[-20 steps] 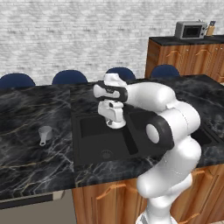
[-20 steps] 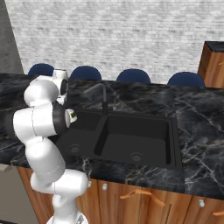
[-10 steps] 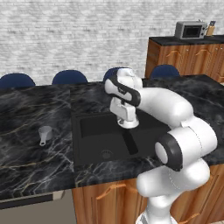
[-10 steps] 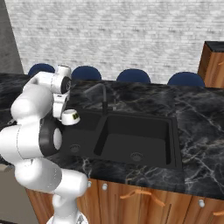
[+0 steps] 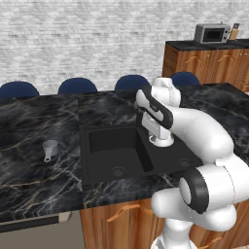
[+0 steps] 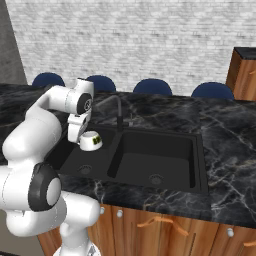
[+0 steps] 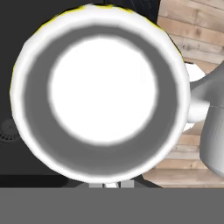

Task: Move any existing items from the left basin to the right basin for drying. Then move the measuring cup from the counter to the left basin of the sink for washing.

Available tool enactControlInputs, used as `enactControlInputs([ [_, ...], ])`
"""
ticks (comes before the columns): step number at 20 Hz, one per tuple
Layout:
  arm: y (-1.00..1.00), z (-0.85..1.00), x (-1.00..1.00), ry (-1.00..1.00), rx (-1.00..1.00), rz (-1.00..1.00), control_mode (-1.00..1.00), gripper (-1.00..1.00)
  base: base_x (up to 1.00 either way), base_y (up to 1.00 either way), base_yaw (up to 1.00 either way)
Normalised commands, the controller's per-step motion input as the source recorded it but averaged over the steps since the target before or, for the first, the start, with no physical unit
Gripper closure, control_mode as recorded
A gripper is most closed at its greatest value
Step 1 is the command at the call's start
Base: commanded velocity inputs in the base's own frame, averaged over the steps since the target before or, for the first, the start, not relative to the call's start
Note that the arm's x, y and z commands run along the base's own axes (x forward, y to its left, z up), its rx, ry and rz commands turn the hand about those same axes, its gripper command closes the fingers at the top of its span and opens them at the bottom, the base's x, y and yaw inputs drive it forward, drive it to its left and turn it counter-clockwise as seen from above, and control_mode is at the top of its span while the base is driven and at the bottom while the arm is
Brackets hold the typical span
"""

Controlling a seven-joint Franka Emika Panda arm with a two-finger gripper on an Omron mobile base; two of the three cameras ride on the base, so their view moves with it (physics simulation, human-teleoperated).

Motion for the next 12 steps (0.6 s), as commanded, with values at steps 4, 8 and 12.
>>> enactControlInputs([
  [4,-0.69,0.0,0.0,0.0,0.0,-0.07,-1.0,1.0,0.0,0.0,0.0],
  [8,-0.7,0.0,0.01,0.0,0.0,-0.05,-1.0,1.0,0.0,0.0,0.0],
  [12,-0.63,-0.03,0.08,0.0,0.0,-0.03,-1.0,1.0,0.0,0.0,0.0],
])
